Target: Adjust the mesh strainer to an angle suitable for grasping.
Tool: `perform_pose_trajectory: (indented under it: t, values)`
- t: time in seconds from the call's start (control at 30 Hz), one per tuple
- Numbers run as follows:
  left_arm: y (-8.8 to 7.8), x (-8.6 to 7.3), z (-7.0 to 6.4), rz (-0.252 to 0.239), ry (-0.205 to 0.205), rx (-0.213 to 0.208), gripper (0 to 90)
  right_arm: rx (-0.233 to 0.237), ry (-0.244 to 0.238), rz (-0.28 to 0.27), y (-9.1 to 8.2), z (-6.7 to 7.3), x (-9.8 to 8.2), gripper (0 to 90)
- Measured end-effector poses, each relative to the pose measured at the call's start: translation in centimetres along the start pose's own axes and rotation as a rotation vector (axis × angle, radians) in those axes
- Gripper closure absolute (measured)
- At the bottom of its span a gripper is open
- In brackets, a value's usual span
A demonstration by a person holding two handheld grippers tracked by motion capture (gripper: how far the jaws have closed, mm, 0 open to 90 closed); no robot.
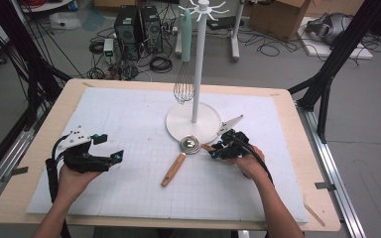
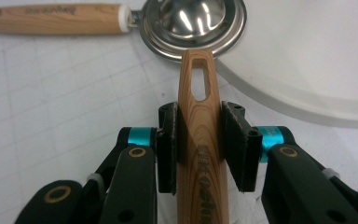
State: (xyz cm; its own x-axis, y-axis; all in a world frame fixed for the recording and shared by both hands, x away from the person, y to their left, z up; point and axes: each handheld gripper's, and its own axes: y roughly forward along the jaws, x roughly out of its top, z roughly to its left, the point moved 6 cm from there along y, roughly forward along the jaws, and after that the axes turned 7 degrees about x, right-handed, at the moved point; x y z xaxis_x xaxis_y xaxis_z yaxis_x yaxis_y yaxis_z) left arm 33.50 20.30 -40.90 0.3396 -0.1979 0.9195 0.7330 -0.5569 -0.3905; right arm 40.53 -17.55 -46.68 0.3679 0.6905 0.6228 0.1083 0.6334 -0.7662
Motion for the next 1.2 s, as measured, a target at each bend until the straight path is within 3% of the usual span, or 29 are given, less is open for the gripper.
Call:
perform_pose_trajectory:
  t: [1.2]
  values:
    - [-0.2, 0.0, 0.3, -0.008, -0.007, -0.001, 12.4, 0.036, 0.021, -0.212, -4.5, 1.3, 1.4, 68.3]
